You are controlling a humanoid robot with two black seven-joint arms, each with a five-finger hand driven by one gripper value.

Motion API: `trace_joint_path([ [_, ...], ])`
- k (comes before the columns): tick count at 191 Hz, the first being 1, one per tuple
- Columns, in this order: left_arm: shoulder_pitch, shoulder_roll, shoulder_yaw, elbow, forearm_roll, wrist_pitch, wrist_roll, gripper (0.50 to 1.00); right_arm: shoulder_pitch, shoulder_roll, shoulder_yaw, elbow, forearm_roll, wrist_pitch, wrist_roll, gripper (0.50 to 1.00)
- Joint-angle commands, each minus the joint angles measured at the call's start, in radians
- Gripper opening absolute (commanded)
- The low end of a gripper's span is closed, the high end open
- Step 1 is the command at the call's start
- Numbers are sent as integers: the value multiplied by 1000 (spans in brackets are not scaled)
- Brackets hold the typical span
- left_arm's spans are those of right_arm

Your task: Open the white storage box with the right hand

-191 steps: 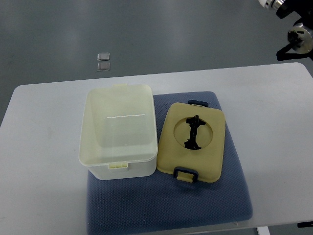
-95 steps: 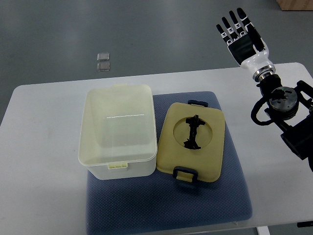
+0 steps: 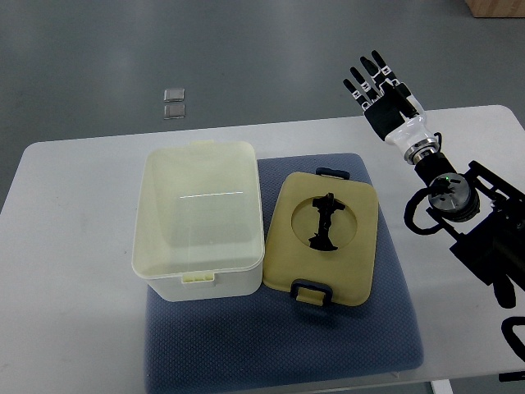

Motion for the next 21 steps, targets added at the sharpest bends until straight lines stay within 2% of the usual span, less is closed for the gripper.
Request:
trace_joint_path([
  [1, 0, 0, -2, 0, -1, 0, 0, 1000, 17, 12, 0, -39, -33, -5, 1, 928],
  [21, 0, 0, -2, 0, -1, 0, 0, 1000, 33, 13, 0, -54, -33, -12, 29, 928],
])
